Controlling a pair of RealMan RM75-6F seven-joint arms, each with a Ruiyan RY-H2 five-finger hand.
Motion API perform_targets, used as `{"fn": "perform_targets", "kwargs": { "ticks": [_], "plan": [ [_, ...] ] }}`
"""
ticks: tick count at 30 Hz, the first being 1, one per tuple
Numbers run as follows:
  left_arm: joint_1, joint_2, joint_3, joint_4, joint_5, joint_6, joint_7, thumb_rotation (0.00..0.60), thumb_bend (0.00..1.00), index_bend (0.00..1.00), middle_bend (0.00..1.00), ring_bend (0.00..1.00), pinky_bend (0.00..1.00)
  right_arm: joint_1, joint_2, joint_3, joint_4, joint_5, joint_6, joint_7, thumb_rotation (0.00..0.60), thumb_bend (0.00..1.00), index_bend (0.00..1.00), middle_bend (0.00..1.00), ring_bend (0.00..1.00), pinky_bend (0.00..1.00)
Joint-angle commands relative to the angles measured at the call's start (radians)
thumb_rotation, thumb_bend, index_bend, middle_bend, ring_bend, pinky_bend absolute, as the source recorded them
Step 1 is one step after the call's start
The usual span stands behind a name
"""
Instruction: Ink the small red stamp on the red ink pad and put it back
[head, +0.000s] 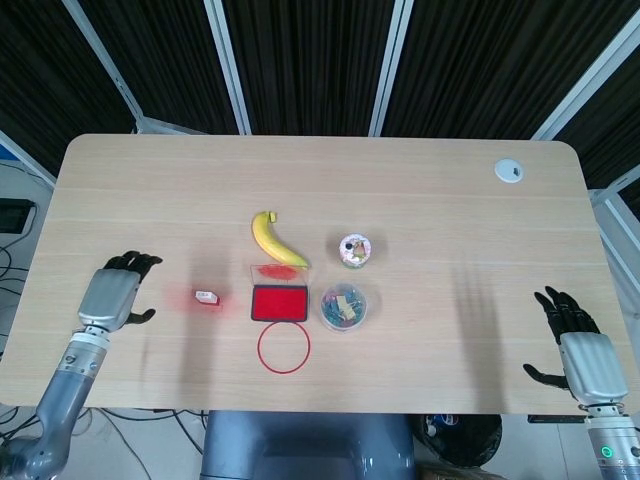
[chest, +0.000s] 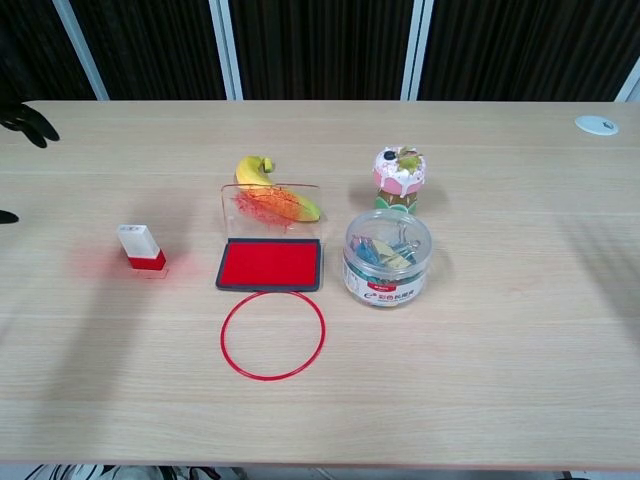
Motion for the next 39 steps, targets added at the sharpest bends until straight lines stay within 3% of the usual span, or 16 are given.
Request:
{"fn": "perform_targets", "kwargs": {
  "ticks": [1, 22, 39],
  "plan": [
    [-0.032, -0.036, -0.003, 0.030, -0.034, -0.028, 0.031, 0.600, 0.13, 0.24, 0.24, 0.15, 0.24, 0.001, 0.002, 0.000, -0.002, 0.003, -0.003, 0.002, 0.600, 0.08, 0.00, 0.00, 0.00, 0.18],
    [-0.181, -0.227, 0.010, 0.175, -0.147, -0.108, 0.170, 0.600, 0.21, 0.36, 0.36, 0.22, 0.31, 0.005, 0.009, 0.004, -0.010, 0.013, -0.015, 0.023, 0.600, 0.10, 0.00, 0.00, 0.00, 0.18],
    [-0.221, -0.277, 0.038, 0.210, -0.200, -0.103, 0.199, 0.600, 0.27, 0.43, 0.42, 0.22, 0.31, 0.006, 0.009, 0.006, -0.017, 0.011, -0.013, 0.029, 0.600, 0.10, 0.00, 0.00, 0.00, 0.18]
  ]
}}
